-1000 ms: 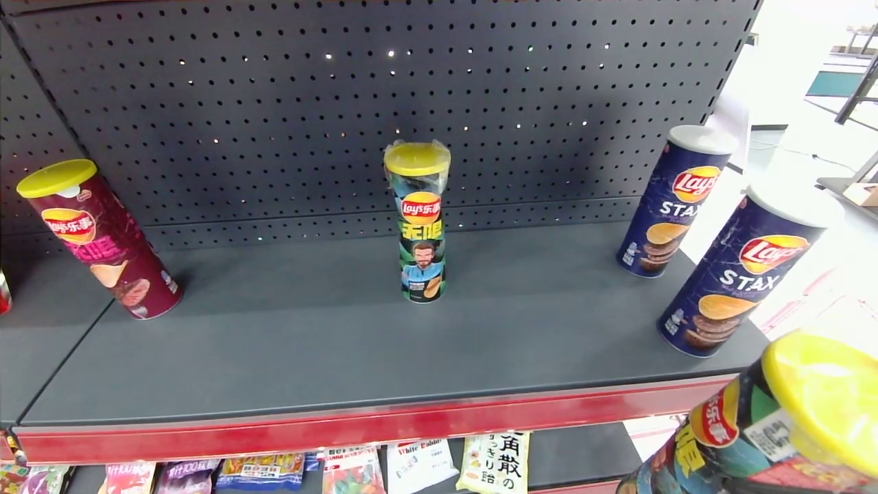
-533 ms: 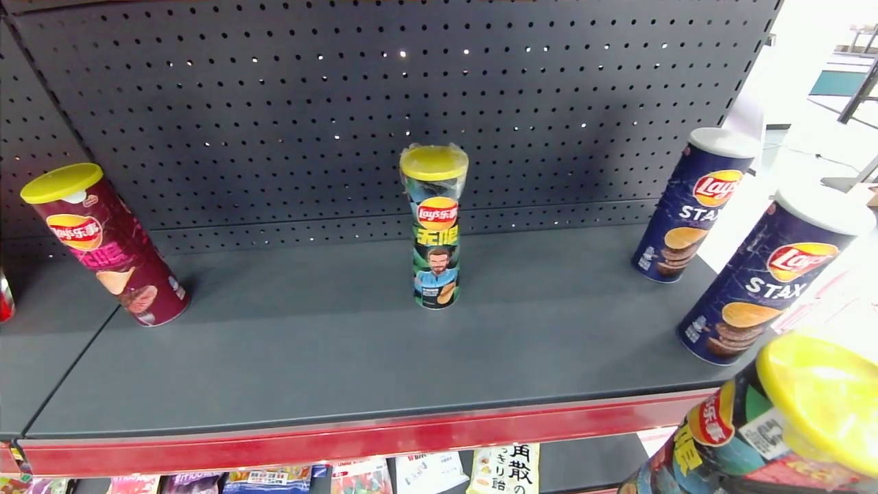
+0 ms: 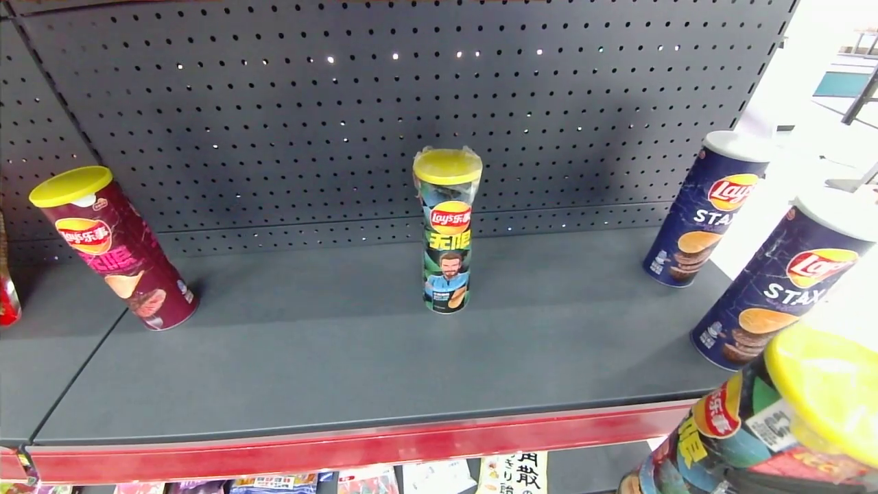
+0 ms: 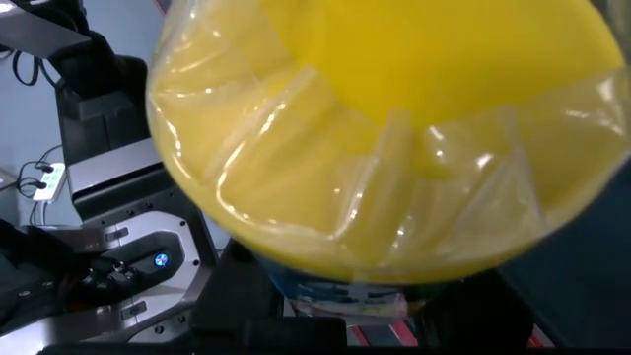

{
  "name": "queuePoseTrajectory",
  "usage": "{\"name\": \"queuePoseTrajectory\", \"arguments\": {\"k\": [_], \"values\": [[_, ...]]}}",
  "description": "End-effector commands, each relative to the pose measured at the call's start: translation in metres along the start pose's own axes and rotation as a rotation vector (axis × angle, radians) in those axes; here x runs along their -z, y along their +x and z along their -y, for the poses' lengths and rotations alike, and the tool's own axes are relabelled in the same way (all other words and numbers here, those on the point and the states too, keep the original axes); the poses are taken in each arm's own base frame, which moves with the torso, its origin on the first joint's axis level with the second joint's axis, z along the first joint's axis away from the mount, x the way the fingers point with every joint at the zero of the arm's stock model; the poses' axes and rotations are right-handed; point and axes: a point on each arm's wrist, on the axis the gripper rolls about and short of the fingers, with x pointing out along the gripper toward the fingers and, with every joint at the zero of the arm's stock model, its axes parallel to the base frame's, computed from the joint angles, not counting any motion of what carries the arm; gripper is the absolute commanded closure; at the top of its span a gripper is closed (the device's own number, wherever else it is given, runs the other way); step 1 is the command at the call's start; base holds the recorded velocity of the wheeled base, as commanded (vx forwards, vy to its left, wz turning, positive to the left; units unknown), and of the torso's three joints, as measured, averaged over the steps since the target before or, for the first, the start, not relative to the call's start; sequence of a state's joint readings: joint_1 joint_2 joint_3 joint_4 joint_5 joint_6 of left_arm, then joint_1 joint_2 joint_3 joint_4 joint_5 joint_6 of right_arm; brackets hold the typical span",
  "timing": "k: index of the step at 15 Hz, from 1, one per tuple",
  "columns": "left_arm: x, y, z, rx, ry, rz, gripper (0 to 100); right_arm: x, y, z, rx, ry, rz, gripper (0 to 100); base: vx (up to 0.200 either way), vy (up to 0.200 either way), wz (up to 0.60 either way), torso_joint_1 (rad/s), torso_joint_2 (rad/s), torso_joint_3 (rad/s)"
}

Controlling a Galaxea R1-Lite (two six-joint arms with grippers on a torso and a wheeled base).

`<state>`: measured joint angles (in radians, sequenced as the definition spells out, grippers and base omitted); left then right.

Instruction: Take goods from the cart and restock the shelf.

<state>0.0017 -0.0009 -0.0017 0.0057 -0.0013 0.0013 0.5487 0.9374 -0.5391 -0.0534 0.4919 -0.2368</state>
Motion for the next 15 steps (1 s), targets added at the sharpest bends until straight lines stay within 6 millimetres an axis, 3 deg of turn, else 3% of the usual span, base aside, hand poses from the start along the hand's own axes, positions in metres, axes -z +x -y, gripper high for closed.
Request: {"name": "queuePoseTrajectory", "arguments": {"k": [1, 3, 4, 5, 6, 8, 10, 11, 12, 13, 15], "values": [[0.0, 0.002, 0.0, 0.008, 0.006, -0.021, 0, -0.006, -0.002, 0.0, 0.004, -0.013, 0.021, 100, 0.0, 0.0, 0.0, 0.0, 0.0, 0.0], [-0.004, -0.001, 0.0, 0.022, 0.011, 0.013, 0, -0.003, -0.008, -0.004, 0.007, -0.021, 0.038, 100, 0.0, 0.0, 0.0, 0.0, 0.0, 0.0], [-0.036, -0.005, 0.0, 0.042, -0.007, 0.077, 0, -0.003, -0.012, -0.006, 0.01, -0.027, 0.051, 100, 0.0, 0.0, 0.0, 0.0, 0.0, 0.0], [-0.088, 0.005, 0.0, 0.059, -0.051, 0.065, 0, -0.004, -0.015, -0.007, 0.014, -0.03, 0.063, 100, 0.0, 0.0, 0.0, 0.0, 0.0, 0.0], [-0.154, 0.019, 0.0, 0.082, -0.07, 0.111, 0, -0.008, -0.017, -0.007, 0.018, -0.008, 0.078, 100, 0.0, 0.0, 0.0, 0.0, 0.0, 0.0], [-0.193, 0.055, 0.004, 0.158, -0.036, 0.06, 0, -0.011, -0.019, -0.008, 0.018, 0.016, 0.093, 100, 0.0, 0.0, 0.0, 0.0, 0.0, 0.0], [-0.199, 0.103, 0.016, 0.417, 0.058, -0.061, 0, -0.009, -0.018, -0.008, 0.016, 0.02, 0.088, 100, 0.0, 0.0, 0.0, 0.0, 0.0, 0.0], [-0.199, 0.103, 0.016, 0.417, 0.058, -0.061, 0, -0.009, -0.018, -0.008, 0.016, 0.02, 0.088, 100, 0.0, 0.0, 0.0, 0.0, 0.0, 0.0], [-0.198, 0.149, 0.048, 0.723, 0.1, -0.169, 0, -0.011, -0.016, -0.006, 0.018, 0.022, 0.083, 100, 0.0, 0.0, 0.0, 0.0, 0.0, 0.0], [-0.197, 0.165, 0.061, 0.787, 0.113, -0.201, 0, -0.011, -0.015, -0.006, 0.017, 0.025, 0.078, 100, 0.0, 0.0, 0.0, 0.0, 0.0, 0.0], [-0.188, 0.222, 0.102, 0.949, 0.153, -0.252, 0, -0.007, -0.013, -0.005, 0.023, 0.038, 0.057, 100, 0.0, 0.0, 0.0, 0.0, 0.0, 0.0]]}}
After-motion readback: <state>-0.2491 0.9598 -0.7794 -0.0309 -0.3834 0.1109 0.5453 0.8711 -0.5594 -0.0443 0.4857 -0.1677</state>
